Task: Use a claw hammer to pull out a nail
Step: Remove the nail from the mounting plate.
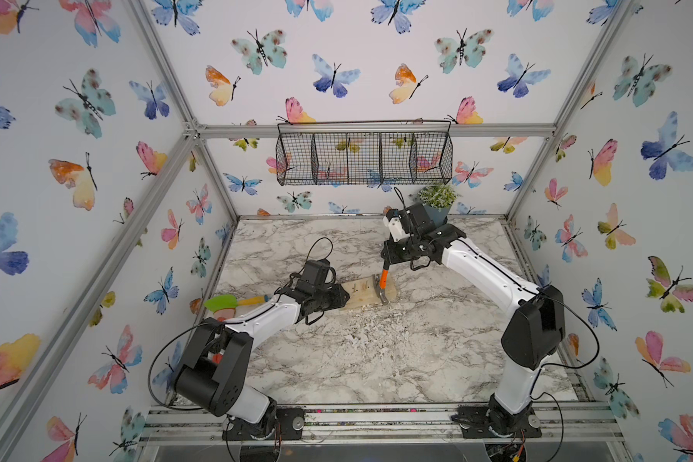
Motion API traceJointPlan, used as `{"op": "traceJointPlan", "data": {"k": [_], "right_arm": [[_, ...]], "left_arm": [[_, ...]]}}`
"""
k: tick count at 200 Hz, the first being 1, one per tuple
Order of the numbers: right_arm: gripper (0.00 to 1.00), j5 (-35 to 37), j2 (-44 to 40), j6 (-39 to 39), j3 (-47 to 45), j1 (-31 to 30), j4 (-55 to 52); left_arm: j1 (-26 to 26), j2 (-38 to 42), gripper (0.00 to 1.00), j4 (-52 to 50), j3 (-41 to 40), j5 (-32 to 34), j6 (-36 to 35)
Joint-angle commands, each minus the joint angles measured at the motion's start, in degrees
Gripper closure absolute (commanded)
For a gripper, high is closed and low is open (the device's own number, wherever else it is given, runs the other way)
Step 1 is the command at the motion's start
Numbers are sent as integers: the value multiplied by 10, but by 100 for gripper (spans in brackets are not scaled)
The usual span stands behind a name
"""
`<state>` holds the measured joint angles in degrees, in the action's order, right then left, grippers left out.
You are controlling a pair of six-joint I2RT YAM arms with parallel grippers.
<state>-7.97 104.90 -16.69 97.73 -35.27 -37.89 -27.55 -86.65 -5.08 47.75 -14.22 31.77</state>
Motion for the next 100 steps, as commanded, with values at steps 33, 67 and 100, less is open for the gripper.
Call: {"op": "traceJointPlan", "data": {"k": [33,67,100], "right_arm": [[97,2,-59,24,-47,-10,98],[97,27,-93,40,-117,-22,170],[97,46,-130,39,-199,-32,267]], "left_arm": [[-13,-49,78,7,17,64,23],[-14,-65,82,5,21,78,26],[-15,-75,87,4,16,86,25]]}}
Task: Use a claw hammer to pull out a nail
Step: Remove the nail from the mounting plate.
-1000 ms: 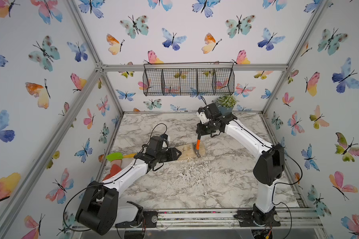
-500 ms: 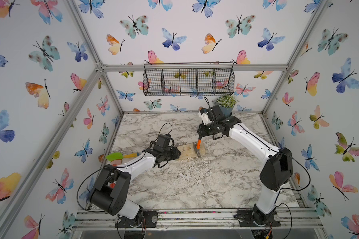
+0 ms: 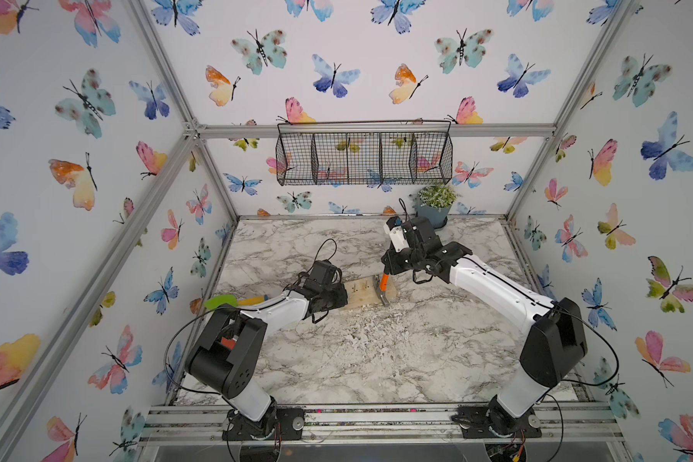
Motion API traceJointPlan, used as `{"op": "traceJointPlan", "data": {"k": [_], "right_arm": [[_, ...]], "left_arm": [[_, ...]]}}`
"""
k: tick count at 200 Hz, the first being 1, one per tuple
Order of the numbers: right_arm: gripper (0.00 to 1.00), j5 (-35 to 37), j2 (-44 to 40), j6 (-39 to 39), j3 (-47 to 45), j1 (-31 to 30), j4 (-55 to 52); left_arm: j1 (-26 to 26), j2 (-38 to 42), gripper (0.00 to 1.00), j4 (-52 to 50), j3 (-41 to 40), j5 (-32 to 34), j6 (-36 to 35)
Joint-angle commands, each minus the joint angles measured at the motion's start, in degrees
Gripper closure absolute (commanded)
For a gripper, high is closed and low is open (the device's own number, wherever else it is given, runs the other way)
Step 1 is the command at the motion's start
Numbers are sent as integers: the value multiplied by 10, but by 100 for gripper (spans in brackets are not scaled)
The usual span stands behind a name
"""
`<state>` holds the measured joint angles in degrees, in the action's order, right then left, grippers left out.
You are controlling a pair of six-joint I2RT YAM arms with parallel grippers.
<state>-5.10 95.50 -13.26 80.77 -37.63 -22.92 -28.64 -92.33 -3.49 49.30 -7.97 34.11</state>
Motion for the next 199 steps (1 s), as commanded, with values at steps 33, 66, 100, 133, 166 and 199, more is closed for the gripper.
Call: {"op": "traceJointPlan", "data": {"k": [33,66,100,133,166,199], "right_arm": [[97,45,-58,12,-80,-26,181],[97,70,-78,21,-112,-35,220],[97,83,-106,32,-153,-41,283],[97,77,-106,23,-156,-43,307],[97,69,-110,32,-156,-44,325],[97,66,-109,43,-157,-44,326]], "left_arm": [[-11,-28,87,-24,8,34,0],[-13,-48,92,-48,16,48,-3],[-16,-70,99,-82,28,69,-9],[-19,-80,100,-97,30,87,-10],[-22,-89,100,-102,29,98,-11],[-27,-103,100,-113,38,116,-16]]}}
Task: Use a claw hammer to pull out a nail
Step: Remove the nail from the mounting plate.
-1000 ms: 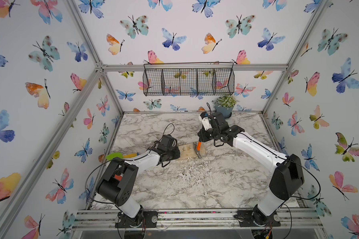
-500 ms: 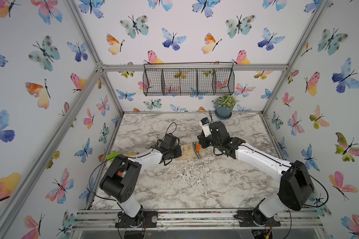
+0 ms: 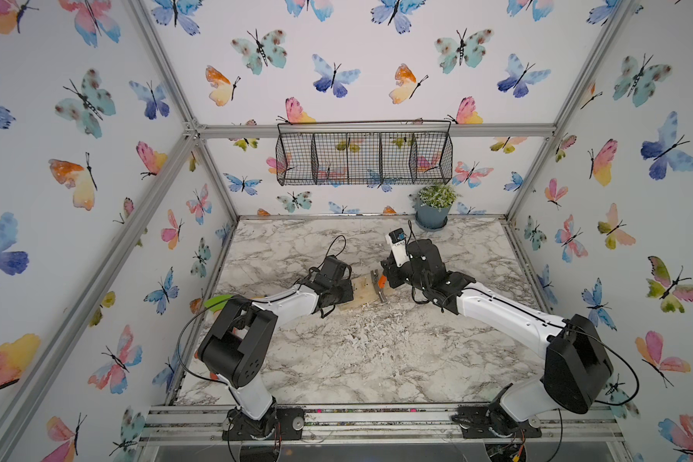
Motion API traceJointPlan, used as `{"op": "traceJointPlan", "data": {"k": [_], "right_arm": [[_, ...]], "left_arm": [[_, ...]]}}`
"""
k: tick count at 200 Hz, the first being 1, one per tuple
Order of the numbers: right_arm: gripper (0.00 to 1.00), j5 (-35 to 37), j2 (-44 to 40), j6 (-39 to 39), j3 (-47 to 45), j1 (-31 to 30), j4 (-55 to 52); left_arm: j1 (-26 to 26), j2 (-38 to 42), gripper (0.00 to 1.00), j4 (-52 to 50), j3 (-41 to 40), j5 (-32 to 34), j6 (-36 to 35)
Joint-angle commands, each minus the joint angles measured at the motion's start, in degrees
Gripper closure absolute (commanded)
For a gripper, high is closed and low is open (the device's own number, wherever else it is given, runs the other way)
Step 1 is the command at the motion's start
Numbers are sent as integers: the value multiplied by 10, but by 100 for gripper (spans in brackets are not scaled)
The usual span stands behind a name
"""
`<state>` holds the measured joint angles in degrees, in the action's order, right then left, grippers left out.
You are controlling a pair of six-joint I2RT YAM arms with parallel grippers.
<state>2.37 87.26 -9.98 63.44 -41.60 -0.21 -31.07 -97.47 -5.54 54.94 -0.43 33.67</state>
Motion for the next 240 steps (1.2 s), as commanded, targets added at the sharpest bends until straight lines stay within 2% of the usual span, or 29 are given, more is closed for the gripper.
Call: {"op": "traceJointPlan", "data": {"k": [1,36,68,145,240], "right_arm": [[97,-8,-26,11,16,-5,99],[97,18,-63,51,-66,-18,186],[97,36,-77,51,-118,-25,240],[97,60,-79,43,-157,-39,272],[97,72,-99,39,-207,-43,310]], "left_arm": [[-3,-52,100,-93,-18,41,-11],[-6,-64,100,-101,-13,49,-11],[-6,-67,100,-107,-11,60,-12],[-6,-109,100,-127,11,59,-19],[0,-159,100,-161,37,6,-19]]}}
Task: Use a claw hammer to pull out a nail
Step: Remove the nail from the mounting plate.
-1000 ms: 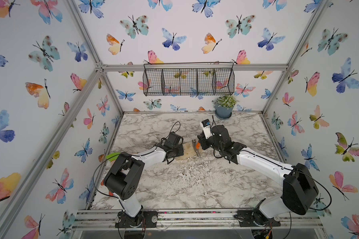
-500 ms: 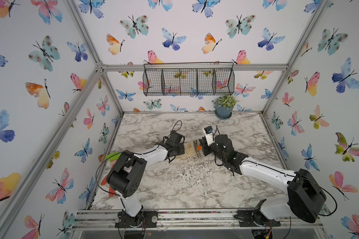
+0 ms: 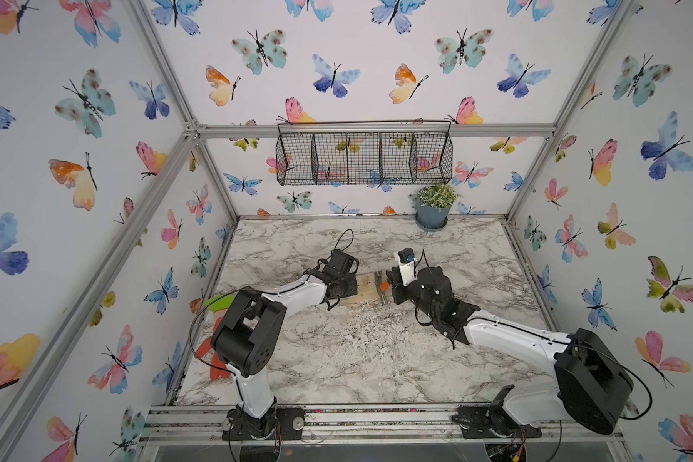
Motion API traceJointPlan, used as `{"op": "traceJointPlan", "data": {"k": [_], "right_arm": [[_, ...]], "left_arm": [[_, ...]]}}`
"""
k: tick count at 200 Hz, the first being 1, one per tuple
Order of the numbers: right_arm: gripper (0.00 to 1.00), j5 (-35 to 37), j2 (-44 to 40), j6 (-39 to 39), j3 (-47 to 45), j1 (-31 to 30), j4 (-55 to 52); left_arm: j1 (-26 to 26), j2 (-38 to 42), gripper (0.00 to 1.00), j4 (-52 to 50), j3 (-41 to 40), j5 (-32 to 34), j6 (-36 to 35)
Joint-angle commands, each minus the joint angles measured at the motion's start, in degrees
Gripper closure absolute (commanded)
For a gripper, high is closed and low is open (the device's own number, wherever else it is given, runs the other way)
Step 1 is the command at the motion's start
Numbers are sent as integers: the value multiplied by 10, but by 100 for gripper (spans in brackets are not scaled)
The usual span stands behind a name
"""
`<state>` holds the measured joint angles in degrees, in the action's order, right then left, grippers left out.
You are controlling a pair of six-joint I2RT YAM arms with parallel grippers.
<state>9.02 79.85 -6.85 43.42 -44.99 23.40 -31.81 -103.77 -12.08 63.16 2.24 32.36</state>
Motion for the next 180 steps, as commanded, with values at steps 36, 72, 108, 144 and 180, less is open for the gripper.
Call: {"op": "traceJointPlan", "data": {"k": [36,72,108,144,180], "right_arm": [[97,17,-27,10,-17,-16,79],[97,24,-22,8,-18,-18,82],[97,32,-17,17,-23,-22,89],[97,51,-16,25,-33,-33,99],[97,73,-20,32,-51,-46,116]], "left_arm": [[9,-103,100,-95,-50,-22,-11],[10,-103,100,-95,-50,-24,-15],[10,-103,100,-95,-51,-29,-17],[10,-122,100,-96,-51,-37,-19],[12,-126,100,-96,-52,-41,-22]]}}
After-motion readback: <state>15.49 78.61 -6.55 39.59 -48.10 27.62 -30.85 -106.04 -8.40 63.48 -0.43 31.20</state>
